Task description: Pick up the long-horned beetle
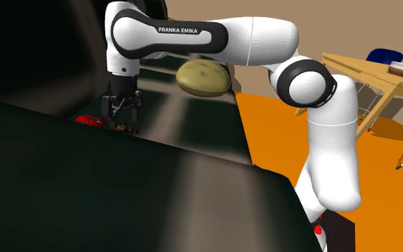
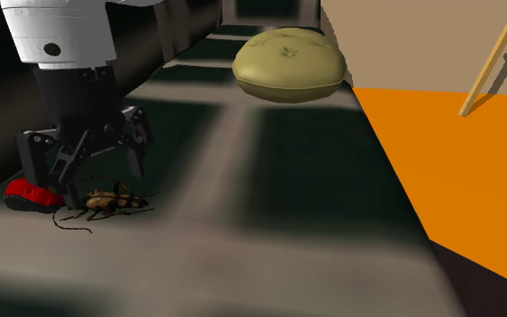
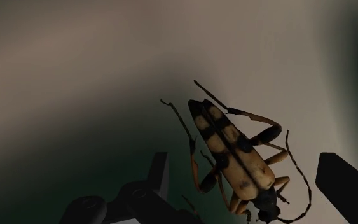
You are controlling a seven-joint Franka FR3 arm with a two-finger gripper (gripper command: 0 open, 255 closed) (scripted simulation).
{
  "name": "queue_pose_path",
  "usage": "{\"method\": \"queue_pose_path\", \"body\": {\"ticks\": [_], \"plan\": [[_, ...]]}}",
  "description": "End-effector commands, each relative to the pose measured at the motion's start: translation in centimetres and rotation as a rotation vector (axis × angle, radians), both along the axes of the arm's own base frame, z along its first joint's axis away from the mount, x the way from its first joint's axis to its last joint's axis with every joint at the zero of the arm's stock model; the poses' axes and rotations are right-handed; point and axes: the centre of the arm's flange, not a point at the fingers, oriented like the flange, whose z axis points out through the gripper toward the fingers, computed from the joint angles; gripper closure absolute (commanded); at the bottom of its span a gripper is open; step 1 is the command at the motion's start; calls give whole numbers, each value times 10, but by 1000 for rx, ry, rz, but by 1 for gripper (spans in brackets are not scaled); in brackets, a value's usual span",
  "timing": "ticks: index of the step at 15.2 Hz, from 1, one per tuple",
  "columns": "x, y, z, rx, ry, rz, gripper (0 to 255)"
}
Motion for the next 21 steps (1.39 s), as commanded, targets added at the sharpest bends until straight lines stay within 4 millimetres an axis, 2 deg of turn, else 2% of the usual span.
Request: {"method": "queue_pose_path", "body": {"ticks": [1,3,4,13,21], "plan": [[0,0,-14,0,0,0,0],[0,0,-14,0,0,0,0],[0,-1,-14,0,0,0,255],[0,0,-14,0,0,0,255],[0,0,28,0,0,0,255]]}}
